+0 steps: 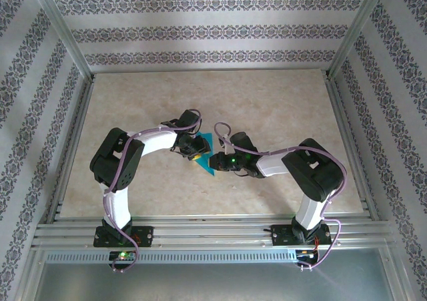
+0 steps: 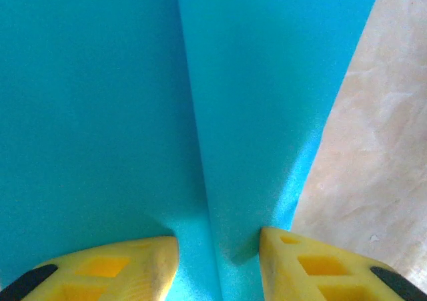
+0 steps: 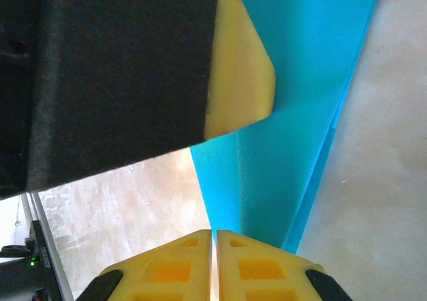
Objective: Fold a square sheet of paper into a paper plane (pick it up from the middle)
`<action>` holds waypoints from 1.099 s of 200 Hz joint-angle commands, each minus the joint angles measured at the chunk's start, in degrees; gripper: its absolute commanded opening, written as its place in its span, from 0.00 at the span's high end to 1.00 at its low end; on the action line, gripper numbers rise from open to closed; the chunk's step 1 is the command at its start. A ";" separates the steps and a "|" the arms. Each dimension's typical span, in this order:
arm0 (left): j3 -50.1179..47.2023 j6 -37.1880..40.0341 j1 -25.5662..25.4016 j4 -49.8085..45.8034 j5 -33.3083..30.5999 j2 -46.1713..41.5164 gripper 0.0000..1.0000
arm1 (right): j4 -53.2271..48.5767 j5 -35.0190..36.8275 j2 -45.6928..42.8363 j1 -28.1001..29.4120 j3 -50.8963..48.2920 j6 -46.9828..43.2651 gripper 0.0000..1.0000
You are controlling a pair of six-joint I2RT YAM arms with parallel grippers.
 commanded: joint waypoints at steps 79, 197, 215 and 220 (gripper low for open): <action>-6.14 -0.16 -0.99 -8.92 -11.04 12.86 0.58 | -0.34 0.82 1.50 0.34 1.29 0.17 0.89; -5.31 1.17 -1.07 -9.63 -10.50 13.84 0.56 | -1.60 1.98 1.82 0.21 0.89 0.31 0.89; -5.22 1.17 -1.09 -9.71 -10.56 13.83 0.56 | -1.80 1.94 2.08 0.21 0.98 0.24 0.89; -5.20 1.21 -1.10 -9.69 -10.47 13.83 0.56 | -1.80 1.83 2.17 0.25 0.98 0.36 0.89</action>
